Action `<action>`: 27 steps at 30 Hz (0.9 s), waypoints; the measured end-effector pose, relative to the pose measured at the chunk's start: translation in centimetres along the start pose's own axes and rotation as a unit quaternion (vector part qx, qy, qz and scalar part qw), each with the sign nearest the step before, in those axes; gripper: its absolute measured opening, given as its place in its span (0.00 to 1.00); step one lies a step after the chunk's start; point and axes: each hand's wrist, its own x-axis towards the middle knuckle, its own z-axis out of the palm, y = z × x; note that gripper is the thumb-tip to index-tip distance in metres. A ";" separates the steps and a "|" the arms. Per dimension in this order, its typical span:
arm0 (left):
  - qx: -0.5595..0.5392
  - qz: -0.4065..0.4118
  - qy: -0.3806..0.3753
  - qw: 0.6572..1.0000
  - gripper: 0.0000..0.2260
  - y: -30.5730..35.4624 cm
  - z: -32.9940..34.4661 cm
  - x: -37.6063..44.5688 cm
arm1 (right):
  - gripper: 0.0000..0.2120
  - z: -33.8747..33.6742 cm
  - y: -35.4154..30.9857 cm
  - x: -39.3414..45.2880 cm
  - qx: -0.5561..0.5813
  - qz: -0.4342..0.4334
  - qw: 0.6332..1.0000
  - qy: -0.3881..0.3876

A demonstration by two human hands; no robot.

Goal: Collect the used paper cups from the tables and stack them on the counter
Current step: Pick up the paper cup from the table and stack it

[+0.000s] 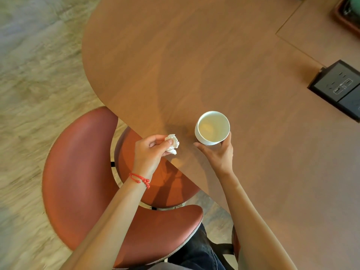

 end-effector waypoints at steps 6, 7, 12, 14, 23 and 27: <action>-0.005 0.006 0.010 1.000 0.06 -0.5 -0.4 0.1 | 0.38 0.7 0.6 0.4 -0.018 0.002 1.000 0.017; -0.005 0.006 0.011 1.000 0.06 -0.6 -0.5 0.1 | 0.37 0.7 0.6 0.4 -0.019 0.001 1.000 0.016; -0.031 -0.010 0.032 0.999 0.06 -0.9 -1.5 -0.1 | 0.31 0.7 -0.3 -0.3 0.000 0.004 1.000 0.008; -0.042 -0.012 0.044 0.998 0.06 -1.0 -2.2 -0.3 | 0.29 0.8 -1.2 -0.9 0.010 0.004 1.000 -0.002; -0.081 0.037 0.102 0.991 0.04 -1.0 -7.9 -4.1 | 0.32 3.4 -6.3 -5.1 0.035 -0.067 0.994 -0.075; -0.120 0.051 0.149 0.980 0.07 -1.4 -12.3 -6.8 | 0.36 5.9 -8.8 -8.4 0.045 -0.092 0.988 -0.114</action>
